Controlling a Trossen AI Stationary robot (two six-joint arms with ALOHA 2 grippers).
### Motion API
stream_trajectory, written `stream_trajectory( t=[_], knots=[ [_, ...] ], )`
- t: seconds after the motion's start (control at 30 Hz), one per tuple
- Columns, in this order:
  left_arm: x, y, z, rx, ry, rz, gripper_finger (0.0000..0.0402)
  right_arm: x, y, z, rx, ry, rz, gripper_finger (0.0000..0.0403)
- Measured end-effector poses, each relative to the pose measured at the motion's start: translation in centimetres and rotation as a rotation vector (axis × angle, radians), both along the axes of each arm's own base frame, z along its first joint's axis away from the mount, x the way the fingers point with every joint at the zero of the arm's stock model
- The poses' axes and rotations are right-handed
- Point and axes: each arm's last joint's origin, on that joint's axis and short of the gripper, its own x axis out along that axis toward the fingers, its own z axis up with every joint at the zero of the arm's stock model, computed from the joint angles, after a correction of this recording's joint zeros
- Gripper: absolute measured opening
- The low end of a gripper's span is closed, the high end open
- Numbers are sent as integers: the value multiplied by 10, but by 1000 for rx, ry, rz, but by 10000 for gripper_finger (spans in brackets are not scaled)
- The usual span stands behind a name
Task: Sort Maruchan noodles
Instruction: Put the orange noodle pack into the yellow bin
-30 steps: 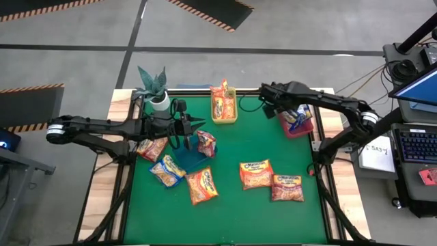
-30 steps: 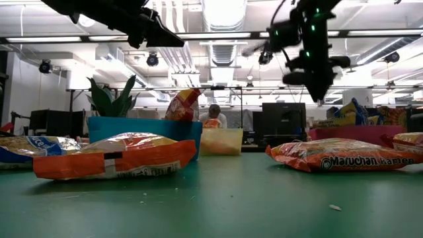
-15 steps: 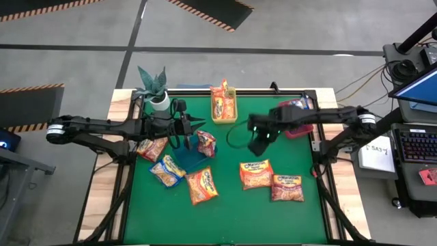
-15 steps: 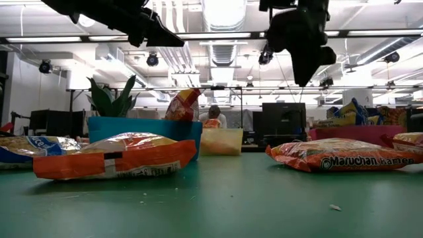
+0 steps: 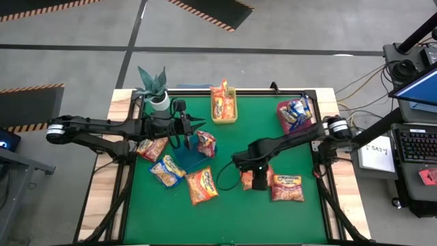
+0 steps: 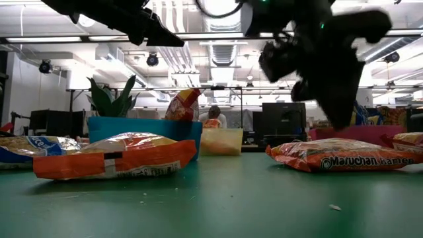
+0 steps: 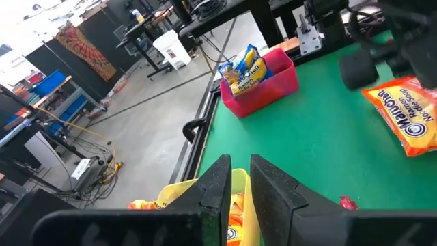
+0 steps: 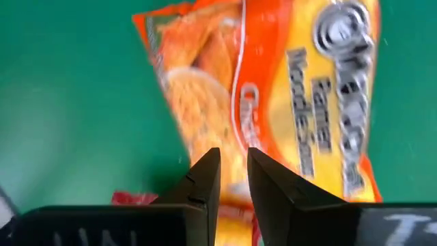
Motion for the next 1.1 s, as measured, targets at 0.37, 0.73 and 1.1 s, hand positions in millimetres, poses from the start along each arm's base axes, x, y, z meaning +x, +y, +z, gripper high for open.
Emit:
stream_trajectory(
  t=[0.37, 0.73, 1.1],
  knots=[
    [0, 0, 0, 0, 0, 0, 39, 34, -37, -10, -460, -281, -63, 63],
    [1, -3, 1, -37, -21, -110, 39, 1, -85, 38, -459, -367, -348, 63],
    [38, -13, 4, -178, -80, -240, 39, -53, -99, 9, -259, -528, -633, 63]
  ],
)
